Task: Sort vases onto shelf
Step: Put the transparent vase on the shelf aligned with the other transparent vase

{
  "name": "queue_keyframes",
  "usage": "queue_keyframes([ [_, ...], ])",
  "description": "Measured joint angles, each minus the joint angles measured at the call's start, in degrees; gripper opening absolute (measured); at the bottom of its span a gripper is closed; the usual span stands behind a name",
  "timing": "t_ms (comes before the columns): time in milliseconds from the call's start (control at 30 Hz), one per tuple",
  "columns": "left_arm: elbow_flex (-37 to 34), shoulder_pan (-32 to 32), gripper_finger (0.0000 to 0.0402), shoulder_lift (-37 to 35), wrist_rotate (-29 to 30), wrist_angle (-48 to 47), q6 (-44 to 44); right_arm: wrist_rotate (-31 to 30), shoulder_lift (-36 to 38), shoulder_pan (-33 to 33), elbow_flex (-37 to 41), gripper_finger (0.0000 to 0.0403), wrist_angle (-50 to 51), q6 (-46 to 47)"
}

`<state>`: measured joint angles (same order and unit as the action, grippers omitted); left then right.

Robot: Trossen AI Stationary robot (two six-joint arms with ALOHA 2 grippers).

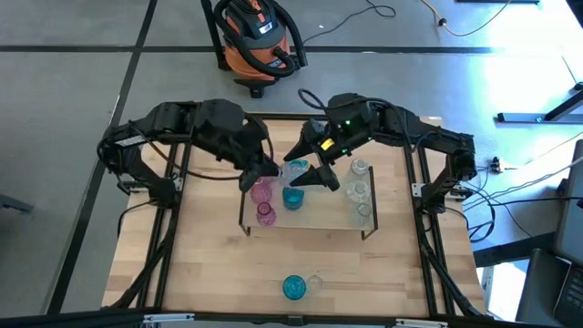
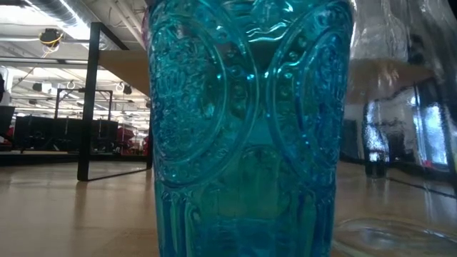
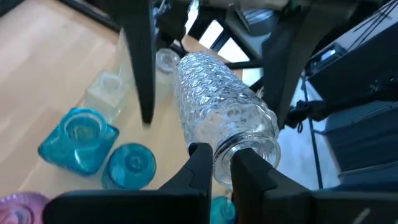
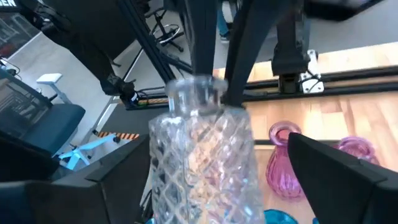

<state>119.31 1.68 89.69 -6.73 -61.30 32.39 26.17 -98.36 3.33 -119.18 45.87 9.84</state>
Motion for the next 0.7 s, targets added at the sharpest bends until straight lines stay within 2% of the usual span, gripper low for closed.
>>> queue_keyframes([
  [267, 0.0, -1.37, 0.0027, 0.0, -0.57, 1.71, -0.82, 1.93, -1.99, 0.0, 0.03, 0.0344, 1.34, 0.37],
  [367, 0.0, -1.37, 0.0027, 0.0, -0.54, 2.23, -0.93, 1.9, -2.06, 0.02, -0.06, 0.0309, 1.04, 0.31],
  [500, 0.0, -1.38, 0.0027, 0.0, -0.61, 1.94, -1.19, 2.4, -2.13, -0.01, -0.06, 0.0224, 1.05, -0.11],
  [600, 0.0, -1.49, 0.003, 0.0, -0.54, 2.25, -1.08, 2.95, -2.13, 0.0, -0.06, 0.0218, 0.96, -1.0],
  [700, 0.0, -1.8, 0.0056, -0.18, -0.36, 2.75, -1.09, 2.05, -2.13, 0.04, -0.06, 0.0218, 0.81, -1.07],
])
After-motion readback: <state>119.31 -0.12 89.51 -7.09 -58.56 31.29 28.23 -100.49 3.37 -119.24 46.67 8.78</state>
